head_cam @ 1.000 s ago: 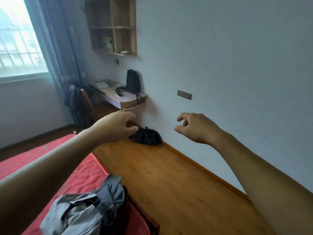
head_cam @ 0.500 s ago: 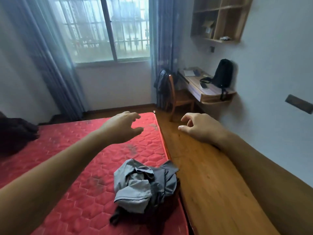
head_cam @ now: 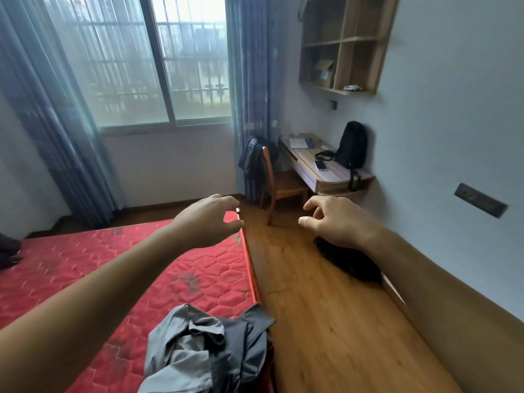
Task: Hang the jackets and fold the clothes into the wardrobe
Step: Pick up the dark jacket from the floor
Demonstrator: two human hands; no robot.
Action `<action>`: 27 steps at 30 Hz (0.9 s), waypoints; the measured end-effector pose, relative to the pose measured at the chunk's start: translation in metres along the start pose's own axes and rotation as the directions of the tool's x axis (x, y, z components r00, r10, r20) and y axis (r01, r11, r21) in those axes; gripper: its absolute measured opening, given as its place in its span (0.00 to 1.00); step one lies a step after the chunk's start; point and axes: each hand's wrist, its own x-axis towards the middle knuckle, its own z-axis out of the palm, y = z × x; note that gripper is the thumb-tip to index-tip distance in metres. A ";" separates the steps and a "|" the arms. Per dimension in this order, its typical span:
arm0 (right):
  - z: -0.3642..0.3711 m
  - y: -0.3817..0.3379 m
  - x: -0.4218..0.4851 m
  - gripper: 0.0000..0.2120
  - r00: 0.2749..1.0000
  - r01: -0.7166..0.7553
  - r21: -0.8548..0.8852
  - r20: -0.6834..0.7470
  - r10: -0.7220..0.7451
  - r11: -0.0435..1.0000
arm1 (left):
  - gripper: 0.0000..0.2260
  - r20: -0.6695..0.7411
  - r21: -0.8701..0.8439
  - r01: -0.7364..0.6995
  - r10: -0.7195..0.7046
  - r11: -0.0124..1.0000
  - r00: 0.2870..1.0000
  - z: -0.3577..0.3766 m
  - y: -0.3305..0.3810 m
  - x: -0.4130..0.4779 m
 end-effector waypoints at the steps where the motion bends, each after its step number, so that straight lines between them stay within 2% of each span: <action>1: -0.004 0.017 0.004 0.22 1.000 -0.001 0.006 -0.001 0.001 1.000 | 0.21 -0.002 0.008 -0.004 0.004 1.000 1.000 0.005 0.013 0.012; 10: -0.077 0.199 0.037 0.23 1.000 0.013 0.002 0.013 -0.013 1.000 | 0.26 -0.031 -0.008 0.042 -0.043 0.999 0.999 0.059 0.152 0.126; 15: -0.112 0.268 0.075 0.22 0.999 0.045 -0.006 -0.010 -0.045 0.999 | 0.26 -0.037 -0.035 0.087 -0.088 0.996 0.995 0.077 0.205 0.165; 20: -0.103 0.275 0.133 0.23 0.989 0.140 0.014 0.047 -0.140 0.990 | 0.25 -0.060 -0.028 0.190 -0.192 0.981 0.980 0.080 0.199 0.188; 27: -0.066 0.234 0.241 0.22 0.943 0.312 0.021 0.117 -0.313 0.950 | 0.25 -0.093 -0.048 0.361 -0.364 0.931 0.927 0.083 0.136 0.219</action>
